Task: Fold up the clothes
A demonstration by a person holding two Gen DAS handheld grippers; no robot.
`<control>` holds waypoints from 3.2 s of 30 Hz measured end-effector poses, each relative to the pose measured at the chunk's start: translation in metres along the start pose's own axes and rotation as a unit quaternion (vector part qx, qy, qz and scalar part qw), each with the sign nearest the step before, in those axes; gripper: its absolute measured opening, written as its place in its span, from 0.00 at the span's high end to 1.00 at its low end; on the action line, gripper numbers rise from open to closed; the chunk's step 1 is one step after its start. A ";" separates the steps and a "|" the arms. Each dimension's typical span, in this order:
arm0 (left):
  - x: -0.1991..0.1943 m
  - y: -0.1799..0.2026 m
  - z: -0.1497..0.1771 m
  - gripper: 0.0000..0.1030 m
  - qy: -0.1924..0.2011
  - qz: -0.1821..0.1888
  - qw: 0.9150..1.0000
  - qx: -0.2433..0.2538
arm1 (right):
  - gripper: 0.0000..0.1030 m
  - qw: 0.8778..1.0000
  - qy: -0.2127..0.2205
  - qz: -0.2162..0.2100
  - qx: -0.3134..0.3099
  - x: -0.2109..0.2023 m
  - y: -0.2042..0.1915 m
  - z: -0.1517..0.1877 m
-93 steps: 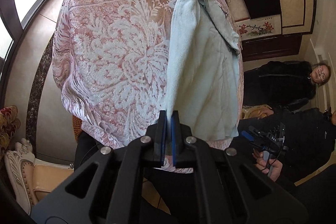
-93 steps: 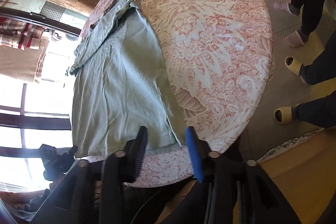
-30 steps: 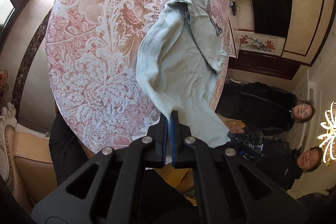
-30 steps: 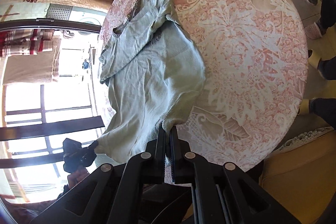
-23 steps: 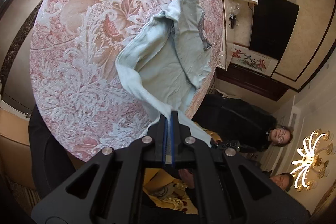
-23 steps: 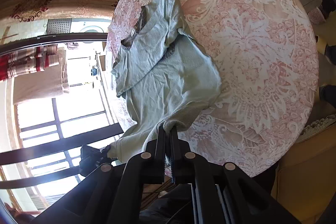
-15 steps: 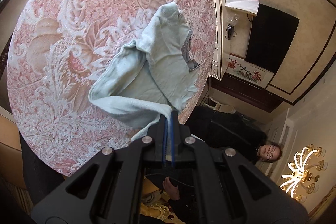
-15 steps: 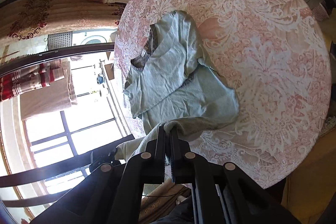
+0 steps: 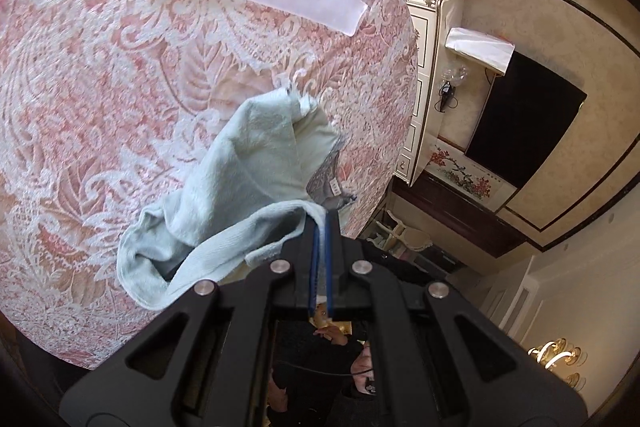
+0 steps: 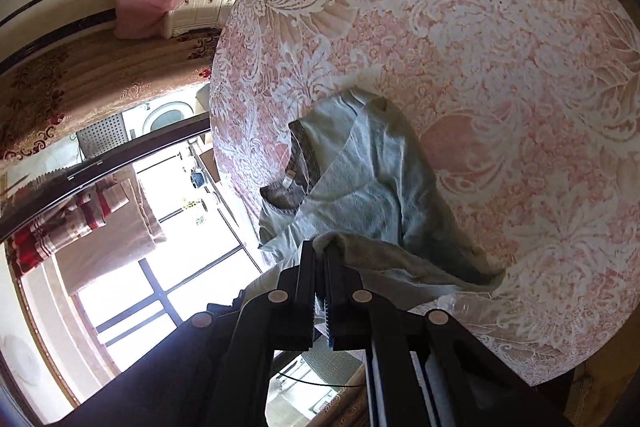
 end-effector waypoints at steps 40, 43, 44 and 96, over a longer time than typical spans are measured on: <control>0.099 0.011 0.138 0.54 -0.082 -0.462 0.311 0.827 | 0.34 0.379 0.210 0.458 -0.776 0.098 -0.050 0.099; 0.103 -0.003 0.140 0.54 -0.108 -0.471 0.260 0.836 | 0.34 0.332 0.204 0.469 -0.793 0.105 -0.046 0.098; 0.104 -0.006 0.140 0.54 -0.115 -0.471 0.251 0.838 | 0.36 0.317 0.199 0.472 -0.798 0.109 -0.043 0.097; 0.136 -0.030 0.120 0.34 -0.179 -0.472 0.142 0.851 | 0.55 0.697 0.141 0.292 -0.640 0.059 -0.095 0.066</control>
Point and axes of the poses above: each gripper's, at about its wrist camera, not at the fingertips, and x roughly the way its jaws point, y to its right, z to its underside, the point moved 3 cm from there along x, roughly the way its jaws point, and after that the axes turned 10 degrees about z, right-handed, at the moved point
